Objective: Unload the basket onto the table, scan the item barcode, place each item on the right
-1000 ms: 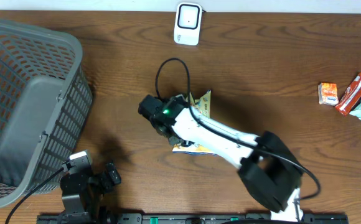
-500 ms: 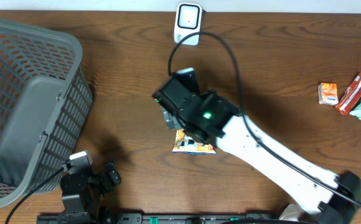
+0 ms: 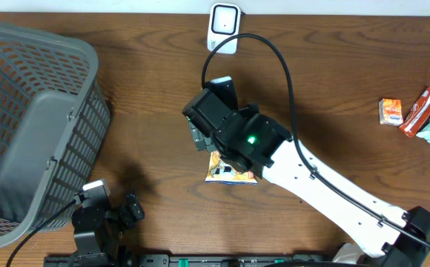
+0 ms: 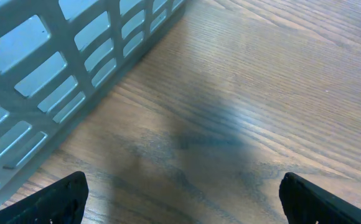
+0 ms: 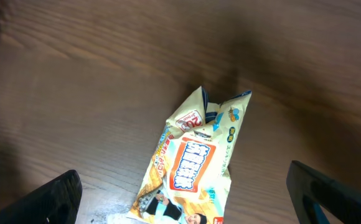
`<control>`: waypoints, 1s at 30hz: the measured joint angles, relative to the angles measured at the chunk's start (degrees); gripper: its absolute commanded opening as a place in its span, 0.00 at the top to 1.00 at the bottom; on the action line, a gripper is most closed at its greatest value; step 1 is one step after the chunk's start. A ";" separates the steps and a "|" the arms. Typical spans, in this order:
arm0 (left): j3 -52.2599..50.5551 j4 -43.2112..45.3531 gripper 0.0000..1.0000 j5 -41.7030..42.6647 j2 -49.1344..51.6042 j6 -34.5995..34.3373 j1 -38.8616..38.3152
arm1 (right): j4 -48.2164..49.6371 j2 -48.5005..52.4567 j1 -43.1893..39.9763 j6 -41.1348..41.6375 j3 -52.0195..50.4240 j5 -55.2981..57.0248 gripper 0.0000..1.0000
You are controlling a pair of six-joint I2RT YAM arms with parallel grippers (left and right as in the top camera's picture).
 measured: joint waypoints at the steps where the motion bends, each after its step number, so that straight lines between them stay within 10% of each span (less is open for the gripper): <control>1: 0.00 0.00 0.02 0.00 0.00 0.00 0.00 | 0.02 0.37 0.00 0.35 0.00 0.02 0.01; 30: 0.00 0.00 0.02 0.02 -0.02 0.00 0.00 | 3.89 18.53 -0.85 10.25 0.00 -4.85 0.12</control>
